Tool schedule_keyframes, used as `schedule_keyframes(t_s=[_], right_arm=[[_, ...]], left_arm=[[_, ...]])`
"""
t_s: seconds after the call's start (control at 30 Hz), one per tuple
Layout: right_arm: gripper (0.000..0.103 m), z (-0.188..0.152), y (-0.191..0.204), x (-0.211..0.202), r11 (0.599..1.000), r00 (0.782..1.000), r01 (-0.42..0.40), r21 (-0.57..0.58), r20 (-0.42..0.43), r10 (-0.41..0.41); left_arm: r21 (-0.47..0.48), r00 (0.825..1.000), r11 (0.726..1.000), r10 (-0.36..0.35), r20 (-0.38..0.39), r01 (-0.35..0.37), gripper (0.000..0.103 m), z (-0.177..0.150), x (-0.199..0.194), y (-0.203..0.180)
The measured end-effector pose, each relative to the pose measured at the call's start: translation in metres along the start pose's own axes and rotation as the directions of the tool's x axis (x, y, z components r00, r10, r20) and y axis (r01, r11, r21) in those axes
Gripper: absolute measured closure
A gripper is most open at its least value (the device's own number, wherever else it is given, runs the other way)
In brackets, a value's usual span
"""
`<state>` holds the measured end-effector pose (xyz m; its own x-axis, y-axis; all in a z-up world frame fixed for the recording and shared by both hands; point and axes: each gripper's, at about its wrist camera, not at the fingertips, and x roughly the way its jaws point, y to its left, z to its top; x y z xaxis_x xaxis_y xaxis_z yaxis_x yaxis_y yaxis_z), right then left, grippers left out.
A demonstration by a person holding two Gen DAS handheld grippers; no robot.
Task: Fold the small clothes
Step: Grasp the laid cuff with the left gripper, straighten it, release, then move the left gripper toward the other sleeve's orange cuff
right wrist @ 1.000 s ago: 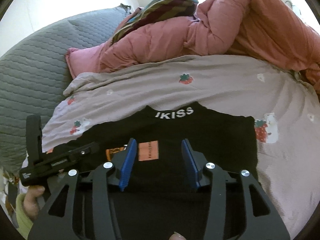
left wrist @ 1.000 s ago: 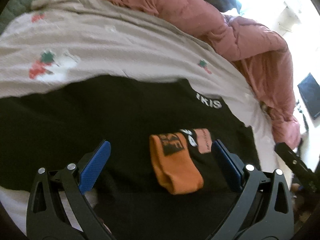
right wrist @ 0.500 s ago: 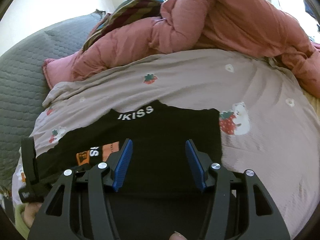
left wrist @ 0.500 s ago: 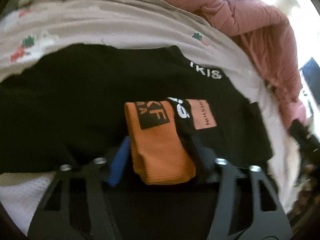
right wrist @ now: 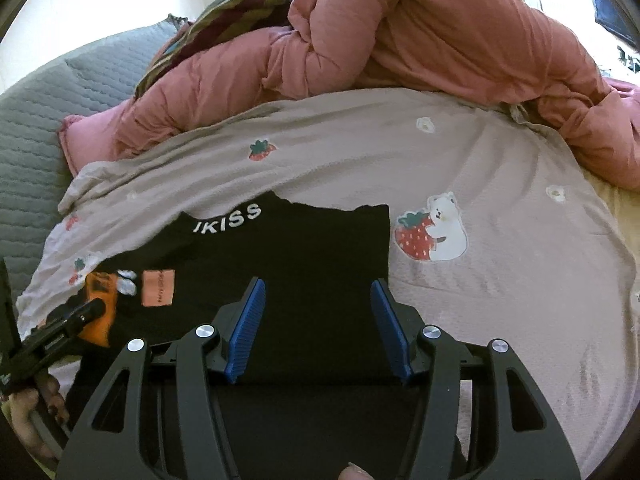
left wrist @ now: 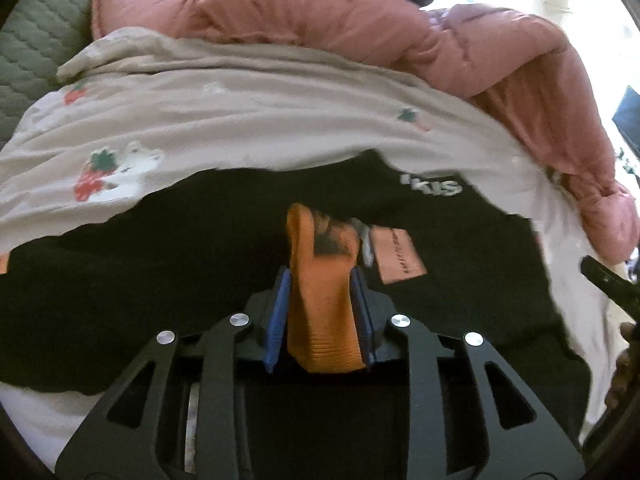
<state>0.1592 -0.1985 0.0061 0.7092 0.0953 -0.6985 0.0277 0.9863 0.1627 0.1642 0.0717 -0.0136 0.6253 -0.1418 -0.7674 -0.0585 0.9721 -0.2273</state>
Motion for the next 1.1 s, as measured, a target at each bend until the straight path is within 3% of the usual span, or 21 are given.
schedule_keyframes(t_s=[0.23,0.33,0.53,0.7,0.87,0.97,1.1], right_arm=[[0.049,-0.007,0.013,0.013,0.999,0.999,0.0,-0.051,-0.032,-0.002],[0.049,-0.008,0.02,0.017,0.997,0.999,-0.008,-0.074,-0.04,0.005],[0.049,-0.01,0.031,0.024,0.993,0.997,-0.035,-0.113,-0.066,0.028],[0.049,-0.018,0.04,0.035,0.984,0.993,-0.044,-0.173,-0.119,0.024],[0.049,-0.026,0.034,0.052,0.984,0.984,-0.013,-0.179,-0.175,-0.018],[0.048,-0.035,0.02,0.071,0.984,0.965,0.059,-0.168,-0.241,-0.099],[0.048,-0.038,0.012,0.072,0.99,0.968,0.039,-0.136,-0.239,-0.071]], left_arm=[[-0.067,0.998,0.998,0.015,0.057,-0.011,0.078,0.01,-0.017,0.026],[-0.055,0.998,0.998,0.009,0.06,-0.006,0.078,0.009,-0.019,0.02],[0.024,0.998,0.998,-0.056,-0.03,0.056,0.075,-0.005,0.002,-0.011],[0.059,0.992,0.998,-0.013,-0.124,0.021,0.065,-0.017,0.028,-0.015],[0.089,0.992,0.996,0.003,-0.129,0.009,0.06,-0.02,0.031,-0.017],[0.091,0.991,0.996,0.004,-0.131,0.008,0.058,-0.021,0.032,-0.017],[0.087,0.991,0.996,-0.002,-0.131,0.014,0.055,-0.021,0.031,-0.015]])
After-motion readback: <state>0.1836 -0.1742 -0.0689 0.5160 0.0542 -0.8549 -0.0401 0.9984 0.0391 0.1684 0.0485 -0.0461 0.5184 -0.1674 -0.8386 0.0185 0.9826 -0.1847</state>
